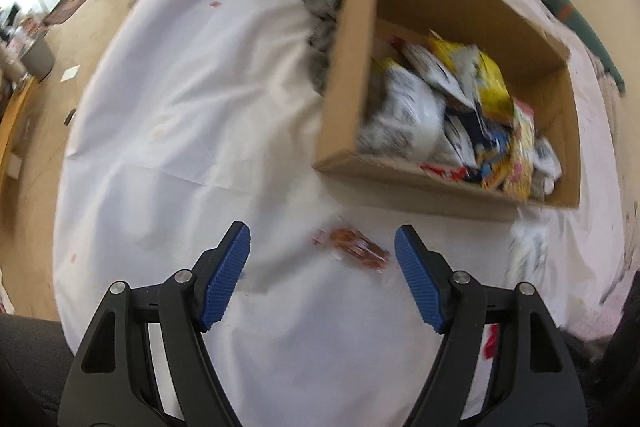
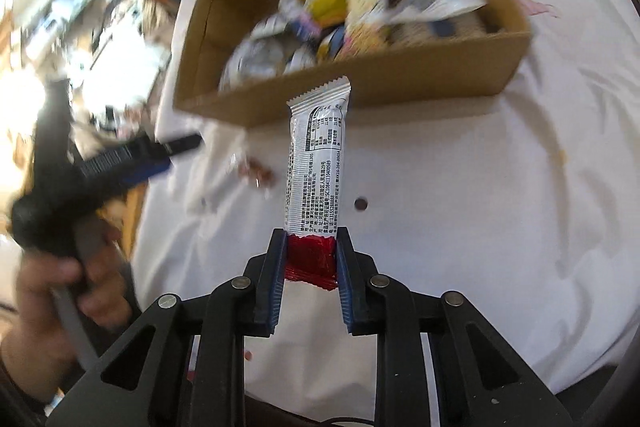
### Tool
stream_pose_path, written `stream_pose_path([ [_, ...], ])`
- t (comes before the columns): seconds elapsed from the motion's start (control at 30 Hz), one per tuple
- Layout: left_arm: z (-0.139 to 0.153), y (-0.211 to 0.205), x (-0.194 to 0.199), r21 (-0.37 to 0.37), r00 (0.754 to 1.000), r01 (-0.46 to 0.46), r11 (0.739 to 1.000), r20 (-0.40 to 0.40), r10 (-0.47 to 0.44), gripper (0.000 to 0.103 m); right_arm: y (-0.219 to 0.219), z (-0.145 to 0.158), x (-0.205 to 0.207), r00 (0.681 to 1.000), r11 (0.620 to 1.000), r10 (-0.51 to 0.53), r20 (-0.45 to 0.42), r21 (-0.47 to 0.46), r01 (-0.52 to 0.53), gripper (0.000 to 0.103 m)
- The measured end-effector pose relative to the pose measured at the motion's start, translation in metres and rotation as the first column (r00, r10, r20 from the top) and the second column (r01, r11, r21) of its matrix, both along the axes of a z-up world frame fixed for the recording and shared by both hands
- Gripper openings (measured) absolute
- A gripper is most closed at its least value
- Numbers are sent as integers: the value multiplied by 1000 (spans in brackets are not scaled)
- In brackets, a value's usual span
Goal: Organize snacks
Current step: 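Grasp the white red-ended bar with the right tool while the left tool grasps the small orange candy, then carry the white bar and orange candy into the box and open both tools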
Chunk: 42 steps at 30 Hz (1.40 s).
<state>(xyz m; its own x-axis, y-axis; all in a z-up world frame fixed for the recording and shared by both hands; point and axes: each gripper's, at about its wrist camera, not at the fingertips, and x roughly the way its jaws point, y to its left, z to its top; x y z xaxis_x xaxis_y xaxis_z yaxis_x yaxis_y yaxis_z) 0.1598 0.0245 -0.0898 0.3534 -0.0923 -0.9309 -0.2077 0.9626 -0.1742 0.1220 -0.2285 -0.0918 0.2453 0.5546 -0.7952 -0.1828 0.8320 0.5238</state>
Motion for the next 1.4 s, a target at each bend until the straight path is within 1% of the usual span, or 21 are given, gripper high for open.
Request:
stream_pose_path([
  [0.07, -7, -12, 2, 22, 999, 43, 999, -15, -42, 72, -4, 1, 0, 999, 999, -32, 1, 14, 32, 25],
  [0.13, -16, -20, 4, 27, 998, 62, 998, -34, -61, 72, -10, 1, 1, 999, 999, -42, -8, 17, 42, 25],
  [0.3, -42, -32, 13, 9, 994, 57, 998, -92, -56, 72, -14, -4, 3, 999, 999, -40, -24, 4, 40, 25],
  [0.4, -49, -34, 17, -3, 995, 48, 999, -93, -48, 71, -19, -1, -2, 999, 999, -35, -22, -4, 35, 25],
  [0.47, -53, -34, 19, -4, 995, 39, 999, -95, -39, 59, -16, -3, -1, 999, 999, -33, -23, -13, 32, 25],
  [0.5, -55, -35, 20, 5, 994, 44, 999, -105, -43, 35, -15, -4, -1, 999, 999, -31, -23, -18, 31, 25],
  [0.53, -58, -37, 21, 22, 991, 59, 998, -121, -56, 21, -14, -4, 0, 999, 999, -30, -22, -23, 30, 25],
  [0.57, -60, -38, 20, 33, 989, 73, 997, -130, -68, 21, -15, -4, -1, 999, 999, -30, -21, -26, 30, 25],
  [0.6, -59, -36, 19, 24, 990, 73, 997, -126, -69, 14, -14, -4, -1, 999, 999, -30, -20, -27, 29, 25],
  [0.7, -56, -33, 13, 2, 988, 83, 997, -132, -82, 14, -12, -6, -1, 999, 999, -22, -24, -28, 21, 25],
  [0.8, -48, -29, 5, 20, 989, 92, 996, -114, -90, 14, -4, -4, 0, 1000, 999, -1, -14, -32, 1, 25],
  [0.97, -32, -20, -2, 50, 993, 87, 995, -82, -83, 14, 11, 1, -4, 998, 998, 58, 2, -8, -58, 25],
  [1.0, -28, -22, -4, 52, 994, 83, 995, -77, -78, 14, 16, 3, -5, 997, 997, 78, 10, 1, -78, 25],
  [1.2, -13, -5, -29, 59, 998, 40, 997, -58, -36, 14, 34, 22, -16, 982, 983, 170, 82, 55, -174, 25],
  [1.3, 3, -5, -28, 74, 999, 30, 997, -26, -28, 14, 35, 36, -18, 973, 976, 189, 131, 87, -201, 25],
  [1.4, 34, 0, -27, 120, 998, 41, 992, 37, -46, 14, 26, 53, -14, 970, 972, 163, 182, 138, -189, 25],
])
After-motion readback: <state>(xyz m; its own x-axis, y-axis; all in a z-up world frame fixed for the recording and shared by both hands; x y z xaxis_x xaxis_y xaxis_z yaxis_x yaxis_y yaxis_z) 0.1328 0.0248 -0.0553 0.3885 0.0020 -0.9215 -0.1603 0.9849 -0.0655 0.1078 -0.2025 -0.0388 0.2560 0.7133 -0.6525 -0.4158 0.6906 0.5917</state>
